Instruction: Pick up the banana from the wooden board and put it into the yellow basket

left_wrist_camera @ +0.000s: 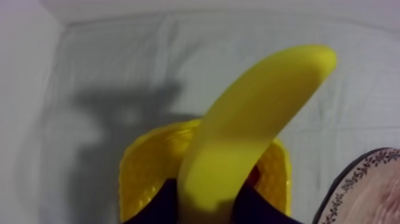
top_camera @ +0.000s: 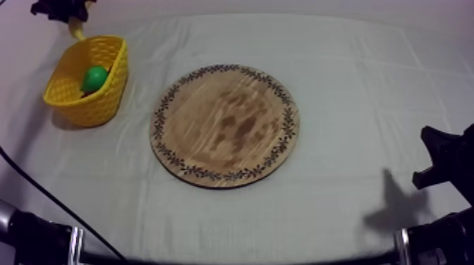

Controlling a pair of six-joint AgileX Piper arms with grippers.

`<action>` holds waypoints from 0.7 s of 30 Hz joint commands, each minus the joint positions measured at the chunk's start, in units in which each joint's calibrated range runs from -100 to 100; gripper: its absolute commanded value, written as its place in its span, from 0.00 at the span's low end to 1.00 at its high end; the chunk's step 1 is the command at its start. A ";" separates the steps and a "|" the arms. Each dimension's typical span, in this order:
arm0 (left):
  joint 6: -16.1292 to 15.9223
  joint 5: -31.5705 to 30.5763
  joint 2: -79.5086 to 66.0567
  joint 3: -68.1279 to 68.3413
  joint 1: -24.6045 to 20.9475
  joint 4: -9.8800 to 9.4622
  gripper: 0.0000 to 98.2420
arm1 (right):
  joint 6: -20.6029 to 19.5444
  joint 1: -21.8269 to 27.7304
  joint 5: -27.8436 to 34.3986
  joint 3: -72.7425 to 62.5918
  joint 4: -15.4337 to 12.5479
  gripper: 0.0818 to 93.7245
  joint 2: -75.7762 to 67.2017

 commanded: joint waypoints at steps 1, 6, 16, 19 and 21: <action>-0.03 -0.69 1.52 0.85 -0.33 0.04 0.27 | 0.02 0.00 0.00 -0.03 0.00 0.00 0.00; 0.16 -2.12 4.37 4.36 -1.00 -0.01 0.26 | 0.02 0.00 0.00 -0.03 0.00 0.00 0.00; -0.32 -5.28 7.81 9.06 -2.20 0.00 0.26 | 0.02 0.00 0.00 -0.03 0.00 0.00 0.00; -0.52 -5.42 8.23 10.06 -2.39 -0.01 0.26 | 0.02 0.00 0.00 -0.03 0.00 0.00 0.00; -0.61 -5.44 8.34 10.87 -2.49 -0.02 0.26 | 0.02 0.00 0.00 -0.03 0.00 0.00 0.00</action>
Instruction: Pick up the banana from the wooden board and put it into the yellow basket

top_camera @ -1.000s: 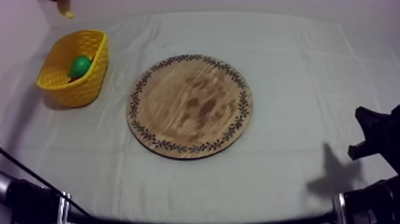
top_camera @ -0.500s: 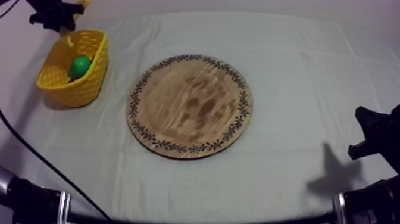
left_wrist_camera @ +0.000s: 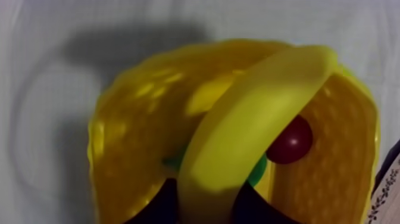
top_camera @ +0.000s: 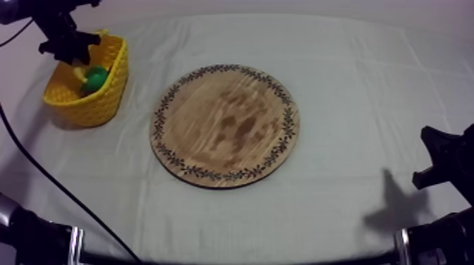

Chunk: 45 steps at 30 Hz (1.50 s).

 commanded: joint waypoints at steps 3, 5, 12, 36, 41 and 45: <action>-0.19 0.26 -0.06 1.05 -0.18 0.00 0.27 | 0.02 0.00 0.02 -0.03 0.00 0.00 0.00; -0.24 0.74 -0.19 1.03 -0.26 0.04 0.32 | 0.02 0.00 0.02 -0.03 0.00 0.00 0.00; -0.29 2.86 -1.72 0.72 -0.66 0.48 0.67 | 0.02 0.00 0.02 -0.03 0.00 0.00 0.00; -4.22 -2.38 -16.73 2.96 -0.83 2.67 0.18 | 0.02 0.00 0.02 -0.03 0.00 0.00 0.00; -5.43 -2.23 -24.38 6.39 0.95 2.80 0.05 | 0.02 0.00 0.02 -0.03 0.00 0.00 0.00; -5.44 -1.86 -31.77 9.64 2.42 3.17 0.01 | 0.02 0.00 0.02 -0.03 0.00 0.00 0.00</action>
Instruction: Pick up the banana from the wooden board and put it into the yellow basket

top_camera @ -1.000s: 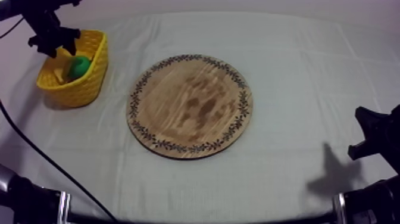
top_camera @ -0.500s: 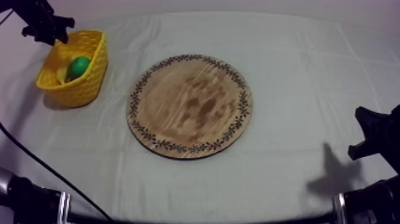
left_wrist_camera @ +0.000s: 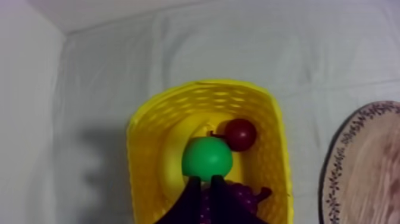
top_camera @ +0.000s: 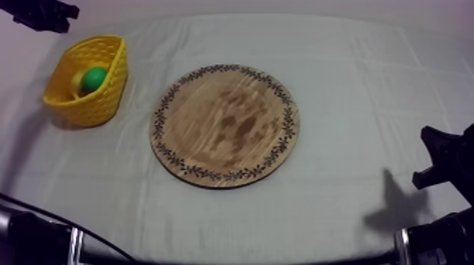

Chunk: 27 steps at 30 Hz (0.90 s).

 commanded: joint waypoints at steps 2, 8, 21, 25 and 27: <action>0.25 -0.06 -8.30 2.98 1.03 0.34 0.01 | 0.02 0.00 -0.08 -0.03 0.00 0.00 0.00; 1.23 -3.27 -21.73 11.63 2.64 0.20 0.00 | 0.02 0.00 -0.08 -0.03 0.00 0.00 0.00; 6.26 -15.84 -51.74 39.62 1.35 -2.76 0.00 | 0.02 0.00 -0.08 -0.03 0.00 0.00 0.00; 8.93 -21.21 -60.28 49.09 0.61 -4.32 0.00 | 0.02 0.00 -0.08 -0.03 0.00 0.00 0.00; 9.40 -22.51 -63.82 53.31 0.34 -4.75 0.00 | 0.02 0.00 -0.08 -0.03 0.00 0.00 0.00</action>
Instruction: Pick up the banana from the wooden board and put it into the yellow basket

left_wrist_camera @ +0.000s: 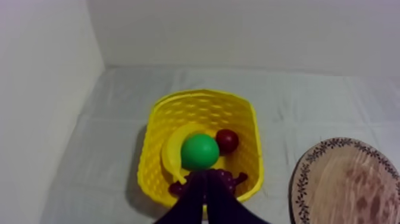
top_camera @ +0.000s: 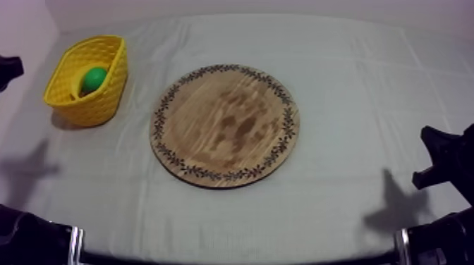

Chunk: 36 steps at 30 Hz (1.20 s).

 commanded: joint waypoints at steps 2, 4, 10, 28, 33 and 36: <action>0.43 -1.73 -9.49 11.09 -0.43 -0.28 0.00 | 0.03 0.00 -0.01 -0.03 0.00 0.00 0.00; 0.16 -2.45 -12.76 15.22 -0.66 -0.38 0.00 | 0.03 0.00 -0.01 -0.03 0.00 0.00 0.00; -1.14 -4.07 -22.72 24.73 -0.42 -0.03 0.00 | 0.02 0.00 -0.01 -0.03 0.00 0.00 0.00; -4.68 -4.82 -38.12 35.69 0.54 4.02 0.00 | 0.02 0.00 -0.01 -0.03 0.00 0.00 0.00; -5.90 -5.64 -38.40 36.01 0.52 4.29 0.00 | 0.02 0.00 -0.01 -0.03 0.00 0.00 0.00; -6.89 -6.68 -38.44 36.36 0.52 4.44 0.00 | 0.02 0.00 -0.01 -0.03 0.00 0.00 0.00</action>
